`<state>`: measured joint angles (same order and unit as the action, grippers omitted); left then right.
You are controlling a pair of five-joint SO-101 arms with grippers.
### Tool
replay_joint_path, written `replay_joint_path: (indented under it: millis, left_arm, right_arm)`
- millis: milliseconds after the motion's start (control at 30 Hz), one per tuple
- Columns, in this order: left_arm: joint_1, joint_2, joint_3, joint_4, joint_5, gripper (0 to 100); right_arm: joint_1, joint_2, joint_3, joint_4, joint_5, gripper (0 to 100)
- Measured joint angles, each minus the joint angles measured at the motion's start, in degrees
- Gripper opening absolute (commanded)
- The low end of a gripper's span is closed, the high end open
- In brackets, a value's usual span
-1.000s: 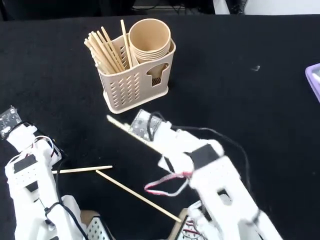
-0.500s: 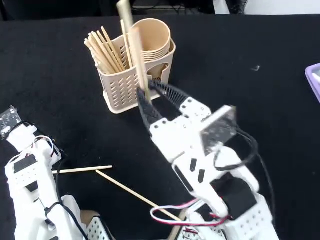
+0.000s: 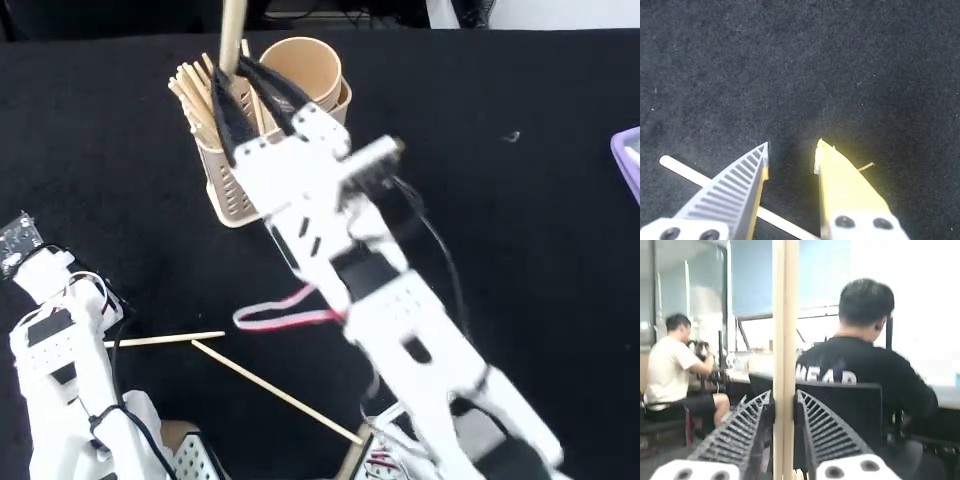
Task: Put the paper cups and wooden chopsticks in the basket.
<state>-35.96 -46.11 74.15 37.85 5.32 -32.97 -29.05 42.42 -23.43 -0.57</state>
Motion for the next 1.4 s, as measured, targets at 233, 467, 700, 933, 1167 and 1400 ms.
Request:
replay_joint_path:
  millis: [233,467,700,933,1167,1400]
  left_arm:
    - [0.0,0.0,0.0,0.0,0.0,16]
    - [0.0,0.0,0.0,0.0,0.0,16]
    - [0.0,0.0,0.0,0.0,0.0,16]
    - [0.0,0.0,0.0,0.0,0.0,16]
    - [0.0,0.0,0.0,0.0,0.0,16]
    - [-1.14,0.0,0.0,0.0,0.0,16]
  right_arm:
    - [2.73,14.24,-4.04,0.0,-0.18,5.9]
    - [2.9,17.58,-4.66,10.02,-1.05,20.8]
    - [2.99,5.27,-5.27,27.25,-3.34,20.8]
    - [-3.25,-18.64,6.15,56.88,-3.52,20.8]
    - [-19.25,-23.3,25.67,61.19,-3.43,21.1]
    - [-27.43,-9.14,27.6,54.07,3.25,21.2]
